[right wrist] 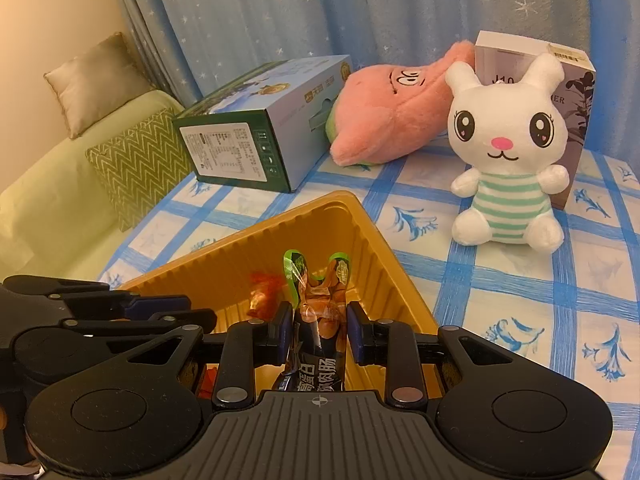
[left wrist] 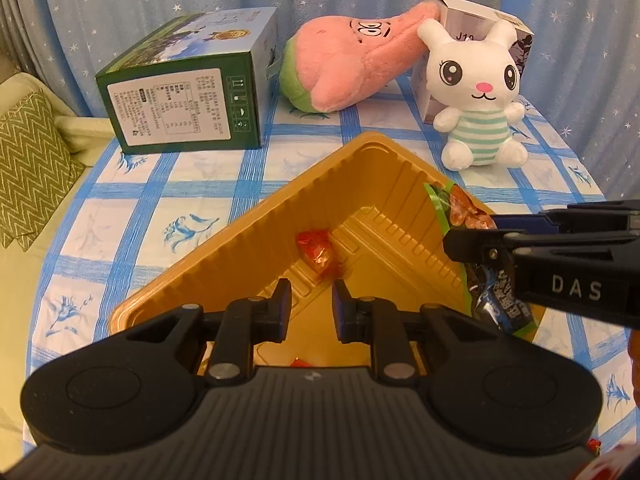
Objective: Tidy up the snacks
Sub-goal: 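Lower both snacks into the orange tray and open both grippers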
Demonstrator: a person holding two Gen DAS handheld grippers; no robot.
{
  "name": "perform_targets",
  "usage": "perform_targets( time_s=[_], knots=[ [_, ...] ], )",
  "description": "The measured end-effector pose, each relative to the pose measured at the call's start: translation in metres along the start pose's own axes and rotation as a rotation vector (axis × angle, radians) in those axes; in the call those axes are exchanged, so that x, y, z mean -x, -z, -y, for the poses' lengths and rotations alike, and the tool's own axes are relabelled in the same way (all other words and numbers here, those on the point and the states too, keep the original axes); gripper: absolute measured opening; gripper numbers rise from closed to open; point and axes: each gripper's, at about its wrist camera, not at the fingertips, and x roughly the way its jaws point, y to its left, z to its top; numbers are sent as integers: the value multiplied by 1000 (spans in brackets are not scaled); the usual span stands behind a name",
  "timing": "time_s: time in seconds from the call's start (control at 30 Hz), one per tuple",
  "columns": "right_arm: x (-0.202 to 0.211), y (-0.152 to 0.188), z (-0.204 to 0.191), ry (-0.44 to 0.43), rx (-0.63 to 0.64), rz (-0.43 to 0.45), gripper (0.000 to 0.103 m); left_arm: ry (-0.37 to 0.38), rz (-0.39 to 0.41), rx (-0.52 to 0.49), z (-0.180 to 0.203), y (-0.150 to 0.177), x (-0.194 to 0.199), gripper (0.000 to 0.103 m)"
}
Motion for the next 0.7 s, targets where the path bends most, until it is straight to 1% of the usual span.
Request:
perform_targets(
  time_s=[0.37, 0.43, 0.53, 0.6, 0.7],
  knots=[
    [-13, 3, -3, 13, 6, -28, 29, 2, -20, 8, -5, 12, 4, 20],
    [-13, 3, -5, 7, 24, -16, 29, 5, -24, 10, -5, 14, 5, 20],
    [-15, 5, -8, 49, 58, -30, 34, 3, -23, 17, -6, 16, 7, 21],
    [-13, 7, -6, 31, 52, -34, 39, 0, -22, 21, -7, 18, 9, 26],
    [-9, 12, -4, 34, 44, -35, 42, -2, -20, 27, -7, 21, 13, 26]
  ],
)
